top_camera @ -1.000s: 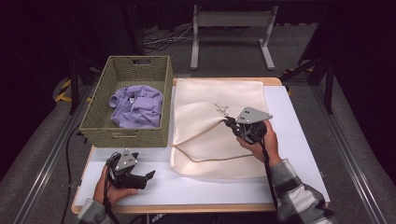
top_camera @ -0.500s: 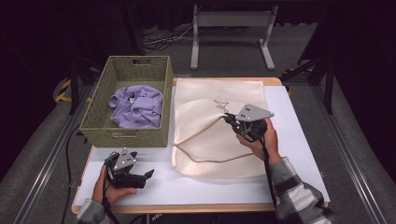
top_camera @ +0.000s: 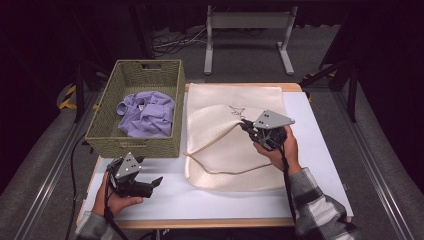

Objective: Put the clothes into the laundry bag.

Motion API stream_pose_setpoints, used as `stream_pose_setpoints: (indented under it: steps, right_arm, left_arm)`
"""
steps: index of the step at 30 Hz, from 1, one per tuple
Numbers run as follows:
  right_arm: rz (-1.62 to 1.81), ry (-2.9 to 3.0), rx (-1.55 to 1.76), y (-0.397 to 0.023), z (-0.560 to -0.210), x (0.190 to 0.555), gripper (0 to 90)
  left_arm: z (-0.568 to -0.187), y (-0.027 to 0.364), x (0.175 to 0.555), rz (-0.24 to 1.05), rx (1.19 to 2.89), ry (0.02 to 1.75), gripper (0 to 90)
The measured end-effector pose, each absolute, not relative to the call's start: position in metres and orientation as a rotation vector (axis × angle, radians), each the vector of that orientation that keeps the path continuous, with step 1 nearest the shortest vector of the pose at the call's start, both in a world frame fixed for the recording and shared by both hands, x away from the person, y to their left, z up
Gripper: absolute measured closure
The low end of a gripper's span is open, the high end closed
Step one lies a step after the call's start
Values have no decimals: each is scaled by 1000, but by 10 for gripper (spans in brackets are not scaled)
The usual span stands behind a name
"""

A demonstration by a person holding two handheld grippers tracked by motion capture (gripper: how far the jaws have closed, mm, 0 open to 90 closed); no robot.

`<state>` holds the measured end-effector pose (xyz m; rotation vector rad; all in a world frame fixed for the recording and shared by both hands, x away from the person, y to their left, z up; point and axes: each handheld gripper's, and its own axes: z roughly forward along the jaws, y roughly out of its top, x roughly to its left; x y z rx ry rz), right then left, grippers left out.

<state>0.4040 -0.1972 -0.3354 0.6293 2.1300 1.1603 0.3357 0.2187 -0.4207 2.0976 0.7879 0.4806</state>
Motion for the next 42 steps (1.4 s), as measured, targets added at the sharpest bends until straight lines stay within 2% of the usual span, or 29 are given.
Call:
stream_pose_setpoints:
  steps: [20,30,42]
  right_arm:
    - [1158,2147,632,-196,-338,403,862]
    - [1159,2160,633,-197,-340,402,861]
    - [1158,2174,636,-198,-341,400,861]
  left_arm:
    - [-368,232,368,565,2097,740,47]
    - [-339,227,398,618,2109,719,47]
    - [-329,214,441,625,2144,729,47]
